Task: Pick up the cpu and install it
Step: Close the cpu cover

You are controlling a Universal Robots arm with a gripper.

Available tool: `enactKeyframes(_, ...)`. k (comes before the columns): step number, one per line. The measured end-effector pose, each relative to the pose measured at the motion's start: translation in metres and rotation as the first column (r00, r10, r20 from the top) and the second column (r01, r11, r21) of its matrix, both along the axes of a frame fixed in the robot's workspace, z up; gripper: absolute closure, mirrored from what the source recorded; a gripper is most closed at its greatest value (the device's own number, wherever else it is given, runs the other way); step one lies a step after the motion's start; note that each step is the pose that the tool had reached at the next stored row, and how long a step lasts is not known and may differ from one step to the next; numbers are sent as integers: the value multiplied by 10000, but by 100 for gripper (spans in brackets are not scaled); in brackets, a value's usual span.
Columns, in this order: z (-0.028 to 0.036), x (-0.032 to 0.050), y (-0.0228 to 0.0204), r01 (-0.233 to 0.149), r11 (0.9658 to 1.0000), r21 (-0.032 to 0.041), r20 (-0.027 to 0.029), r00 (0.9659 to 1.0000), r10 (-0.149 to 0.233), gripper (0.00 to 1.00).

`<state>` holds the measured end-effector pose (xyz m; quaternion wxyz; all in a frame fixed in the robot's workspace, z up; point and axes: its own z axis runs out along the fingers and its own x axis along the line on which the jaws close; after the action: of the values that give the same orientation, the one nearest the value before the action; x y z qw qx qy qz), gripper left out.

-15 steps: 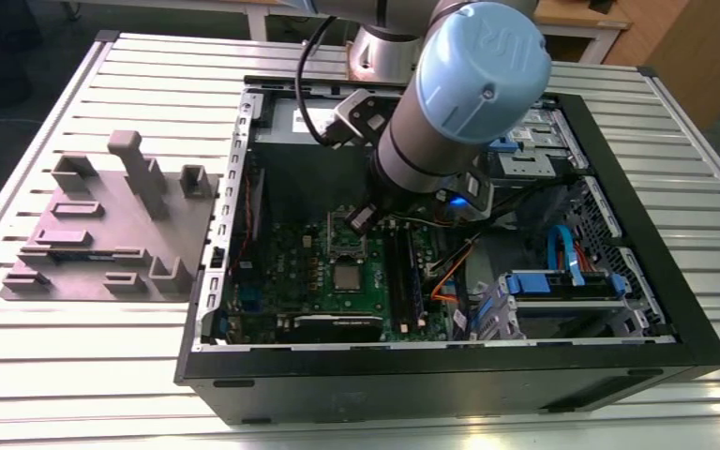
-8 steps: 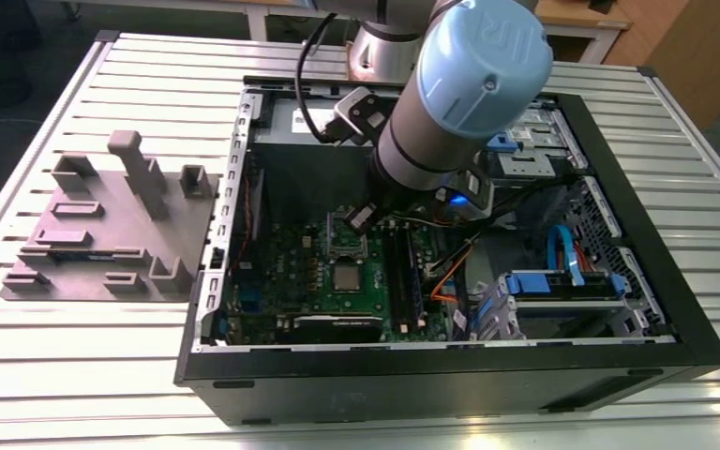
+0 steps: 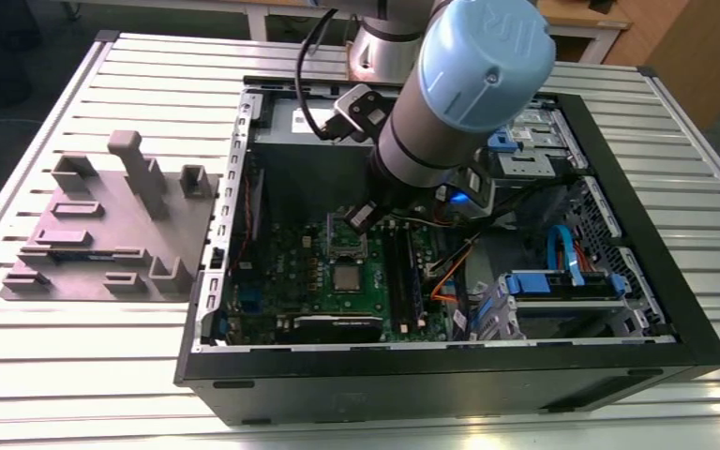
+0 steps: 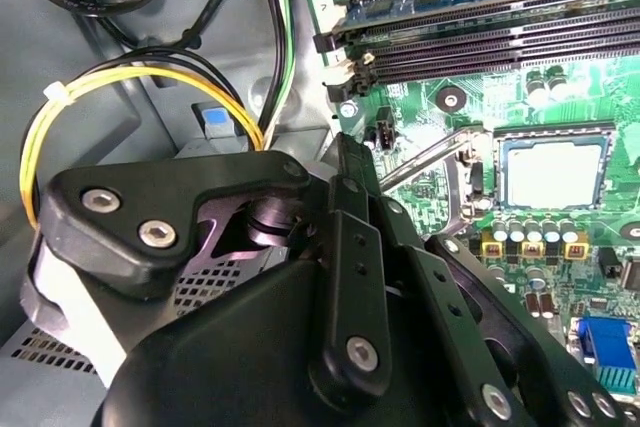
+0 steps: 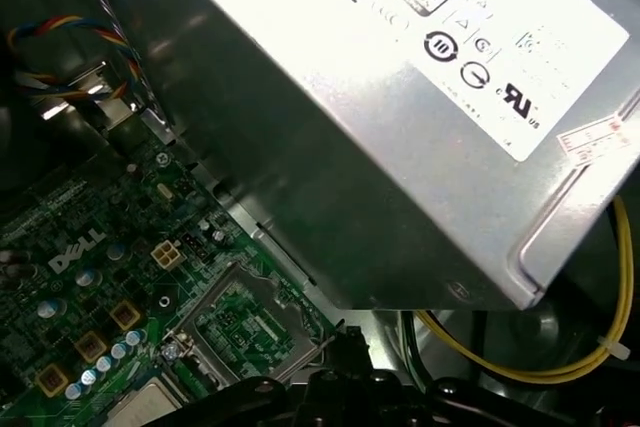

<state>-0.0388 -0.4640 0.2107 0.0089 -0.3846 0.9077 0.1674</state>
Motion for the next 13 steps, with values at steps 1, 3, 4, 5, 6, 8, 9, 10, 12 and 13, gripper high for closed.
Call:
enactKeyframes(1, 9, 0, 0, 1, 10000, -2, -3, 10000, -1, 89)
enactKeyframes(3, 27, 0, 0, 1, 10000, -10, -7, 10000, -1, 89)
enactKeyframes(4, 36, 0, 0, 0, 10000, -15, -9, 10000, 0, 89)
enactKeyframes(5, 45, 0, 0, 0, 10000, -21, -11, 10000, 0, 89)
enactKeyframes(6, 55, 0, 0, 0, 10000, -24, -13, 10000, 0, 89)
enactKeyframes(8, 73, 0, 0, 0, 10000, -33, -18, 10000, 0, 89)
enactKeyframes(9, 77, 0, 1, 0, 10000, -33, -18, 10000, 0, 89)
enactKeyframes(10, 77, 0, 1, 0, 10000, -31, -17, 10000, 0, 89)
enactKeyframes(12, 79, 0, -1, 0, 10000, -34, -17, 10000, 0, 89)
enactKeyframes(13, 82, 0, -3, 0, 10000, -36, -18, 10000, 0, 89)
